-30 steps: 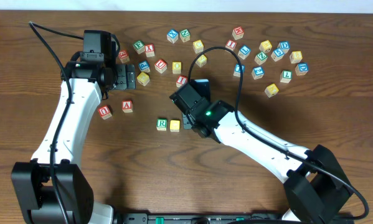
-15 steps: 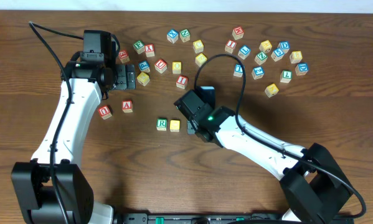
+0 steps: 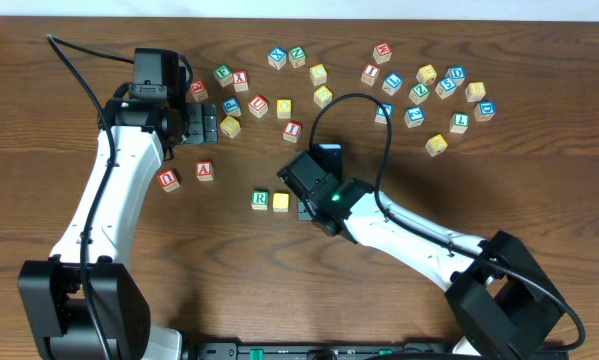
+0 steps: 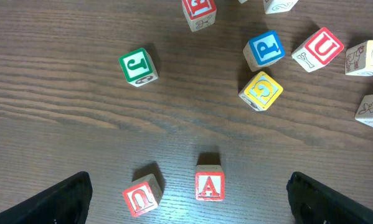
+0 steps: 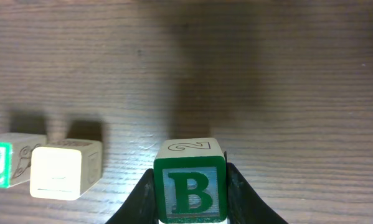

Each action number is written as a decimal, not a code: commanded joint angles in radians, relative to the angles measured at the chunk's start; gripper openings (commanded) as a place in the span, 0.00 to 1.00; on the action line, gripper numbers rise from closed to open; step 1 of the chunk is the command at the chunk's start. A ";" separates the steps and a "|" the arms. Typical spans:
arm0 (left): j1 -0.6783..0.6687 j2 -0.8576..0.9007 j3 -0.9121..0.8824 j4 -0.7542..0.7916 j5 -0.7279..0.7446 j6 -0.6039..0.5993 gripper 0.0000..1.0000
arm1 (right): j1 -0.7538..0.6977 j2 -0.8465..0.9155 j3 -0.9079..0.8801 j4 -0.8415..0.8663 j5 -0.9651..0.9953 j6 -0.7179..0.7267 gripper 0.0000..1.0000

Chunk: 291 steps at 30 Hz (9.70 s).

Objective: Spell out ROBOT
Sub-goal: 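Lower the B block onto the table right of the O block, then open the right gripper and raise it back to the far right, then move the left gripper up over the yellow O block at back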

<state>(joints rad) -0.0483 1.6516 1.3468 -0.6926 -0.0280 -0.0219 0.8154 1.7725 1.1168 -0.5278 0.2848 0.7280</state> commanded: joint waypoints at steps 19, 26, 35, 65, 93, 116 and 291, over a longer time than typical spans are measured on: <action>0.004 0.003 0.002 -0.003 0.002 0.006 0.98 | 0.054 0.045 -0.016 0.051 0.011 0.018 0.13; 0.004 0.003 0.002 -0.003 0.002 0.006 0.98 | 0.073 0.045 -0.016 0.060 0.012 0.018 0.13; 0.004 0.003 0.002 -0.003 0.002 0.006 0.98 | 0.073 0.047 -0.042 0.084 0.012 0.019 0.13; 0.004 0.003 0.002 -0.003 0.002 0.006 0.98 | 0.065 0.079 -0.051 0.140 -0.008 0.000 0.23; 0.004 0.003 0.002 -0.003 0.002 0.006 0.98 | 0.034 0.095 -0.051 0.173 -0.042 -0.015 0.24; 0.004 0.003 0.002 -0.003 0.002 0.006 0.98 | 0.034 0.095 -0.051 0.174 -0.044 -0.019 0.42; -0.243 0.079 0.139 0.219 0.171 -0.207 0.75 | -0.971 0.078 0.652 -0.196 -0.396 -1.019 0.99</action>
<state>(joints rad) -0.2928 1.6737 1.3857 -0.4358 0.1364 -0.2379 -0.1585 1.8400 1.7493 -0.7193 -0.0994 -0.2996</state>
